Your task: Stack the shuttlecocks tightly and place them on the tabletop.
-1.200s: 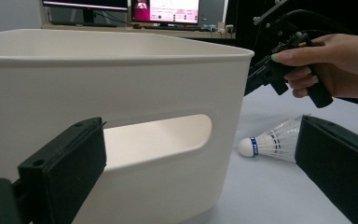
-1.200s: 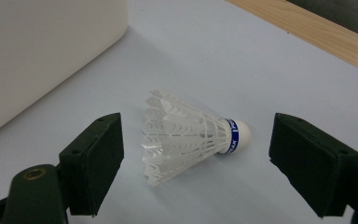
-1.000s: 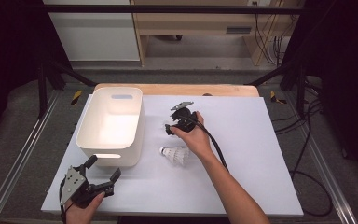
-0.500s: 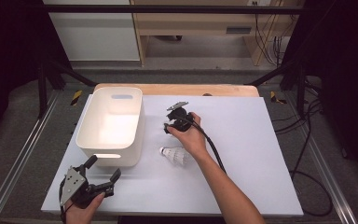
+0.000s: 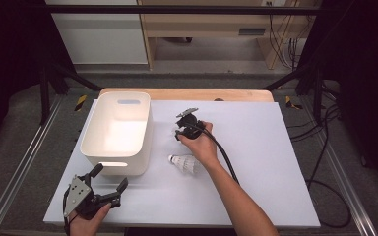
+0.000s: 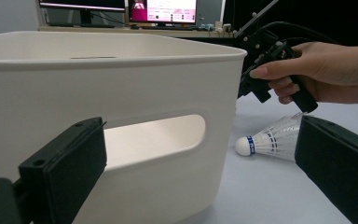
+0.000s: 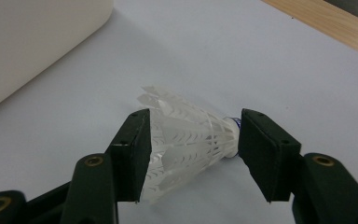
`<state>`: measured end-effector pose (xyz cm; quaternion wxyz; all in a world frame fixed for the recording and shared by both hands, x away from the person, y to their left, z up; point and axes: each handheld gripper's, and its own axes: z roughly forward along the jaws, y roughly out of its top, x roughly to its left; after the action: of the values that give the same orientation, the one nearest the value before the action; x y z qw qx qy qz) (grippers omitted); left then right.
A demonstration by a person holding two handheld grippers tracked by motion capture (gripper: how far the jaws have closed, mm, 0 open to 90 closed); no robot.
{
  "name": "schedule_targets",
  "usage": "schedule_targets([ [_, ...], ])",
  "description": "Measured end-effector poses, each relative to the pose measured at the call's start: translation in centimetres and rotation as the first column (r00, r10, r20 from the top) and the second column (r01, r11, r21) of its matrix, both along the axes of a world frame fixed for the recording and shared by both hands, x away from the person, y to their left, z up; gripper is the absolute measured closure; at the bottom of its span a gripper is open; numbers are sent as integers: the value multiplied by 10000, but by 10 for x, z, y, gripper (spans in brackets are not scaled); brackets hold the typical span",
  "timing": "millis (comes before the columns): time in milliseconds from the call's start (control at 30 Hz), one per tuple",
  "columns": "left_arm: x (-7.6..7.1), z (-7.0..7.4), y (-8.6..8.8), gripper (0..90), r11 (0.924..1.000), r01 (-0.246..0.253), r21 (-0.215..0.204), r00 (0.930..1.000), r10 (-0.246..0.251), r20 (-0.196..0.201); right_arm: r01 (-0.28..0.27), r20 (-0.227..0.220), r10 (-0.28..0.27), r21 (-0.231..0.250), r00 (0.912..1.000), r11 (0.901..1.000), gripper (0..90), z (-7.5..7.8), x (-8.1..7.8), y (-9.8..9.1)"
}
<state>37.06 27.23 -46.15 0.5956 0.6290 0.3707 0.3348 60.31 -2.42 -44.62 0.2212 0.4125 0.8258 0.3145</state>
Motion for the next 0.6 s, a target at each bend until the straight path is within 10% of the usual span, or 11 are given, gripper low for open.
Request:
schedule_targets([
  [600,0,0,0,23,10000,-46,15,10000,46,2,220,88,-215,-590,9997,9980,757,3,-9,-12],
])
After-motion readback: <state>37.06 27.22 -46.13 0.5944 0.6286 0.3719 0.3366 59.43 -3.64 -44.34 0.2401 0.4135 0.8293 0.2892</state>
